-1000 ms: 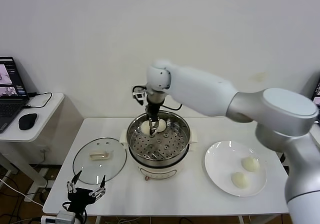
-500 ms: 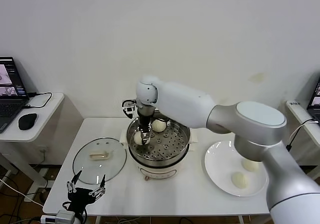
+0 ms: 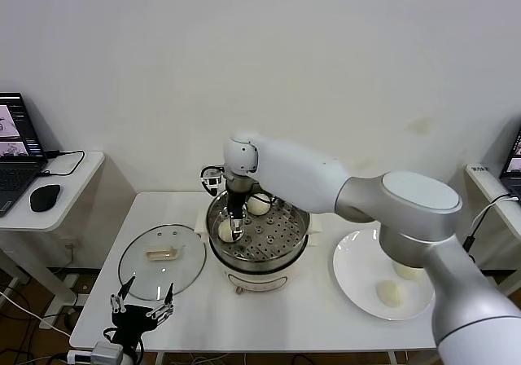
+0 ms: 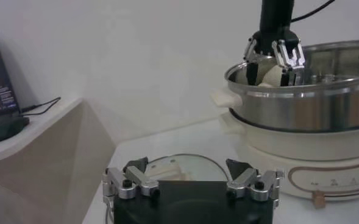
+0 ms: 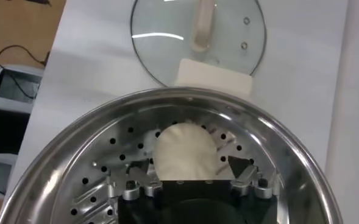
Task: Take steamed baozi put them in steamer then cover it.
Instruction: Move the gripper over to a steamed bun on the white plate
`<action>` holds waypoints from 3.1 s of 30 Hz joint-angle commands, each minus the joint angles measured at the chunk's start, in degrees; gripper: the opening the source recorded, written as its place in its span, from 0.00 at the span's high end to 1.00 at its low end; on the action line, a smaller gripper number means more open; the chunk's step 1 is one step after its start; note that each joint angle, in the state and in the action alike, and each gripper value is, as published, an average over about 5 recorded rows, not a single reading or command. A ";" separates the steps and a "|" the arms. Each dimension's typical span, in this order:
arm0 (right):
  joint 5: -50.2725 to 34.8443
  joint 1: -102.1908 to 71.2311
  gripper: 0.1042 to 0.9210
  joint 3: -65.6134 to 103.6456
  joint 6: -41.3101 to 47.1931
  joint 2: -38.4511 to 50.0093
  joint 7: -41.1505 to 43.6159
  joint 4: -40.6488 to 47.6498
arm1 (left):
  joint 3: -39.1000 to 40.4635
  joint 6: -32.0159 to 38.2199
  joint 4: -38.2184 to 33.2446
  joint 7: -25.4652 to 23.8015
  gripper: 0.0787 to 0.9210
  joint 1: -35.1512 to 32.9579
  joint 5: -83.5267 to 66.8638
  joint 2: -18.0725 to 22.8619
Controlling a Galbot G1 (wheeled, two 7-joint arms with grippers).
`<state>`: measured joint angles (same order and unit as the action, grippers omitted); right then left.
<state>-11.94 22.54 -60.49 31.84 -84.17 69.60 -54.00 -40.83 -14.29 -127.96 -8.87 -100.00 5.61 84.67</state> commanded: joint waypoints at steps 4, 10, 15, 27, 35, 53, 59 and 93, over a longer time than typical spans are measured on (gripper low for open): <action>-0.60 9.79 0.12 2.08 -0.72 21.05 3.32 -21.53 | -0.14 -0.13 0.05 -0.16 0.12 0.08 0.13 -0.13; -0.16 11.27 0.12 3.58 -2.61 36.50 5.11 -29.78 | -0.01 -0.23 0.47 -0.35 0.12 0.13 0.37 -0.31; 1.12 8.51 0.12 4.59 -5.01 47.45 5.89 -33.75 | -0.01 -0.23 0.80 -0.38 0.12 -0.46 0.44 -0.50; 13.98 -13.44 0.12 16.59 -10.60 59.98 7.14 -37.77 | -0.02 -0.32 0.37 -0.26 0.12 -1.90 0.41 -0.25; 23.00 -31.98 0.12 29.11 -12.56 59.56 6.97 -36.87 | -0.13 -0.24 0.38 -0.12 0.12 -3.19 0.80 -0.25; 28.12 -43.83 0.12 34.77 -13.31 54.16 4.76 -32.77 | 0.44 -0.92 0.06 -0.70 0.12 -2.48 2.94 -0.18; 29.58 -45.90 0.12 35.76 -13.46 52.87 4.21 -31.96 | 0.64 -0.88 -0.02 -0.68 0.12 -2.60 3.01 -0.09; 31.10 -46.66 0.19 36.79 -14.34 50.84 3.01 -28.24 | 1.01 -0.88 1.34 -0.63 0.12 -1.73 3.21 0.15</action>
<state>19.05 -23.82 -23.83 17.50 -33.29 72.65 -82.45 -39.91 -15.13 -126.72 -9.47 -101.79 8.77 84.83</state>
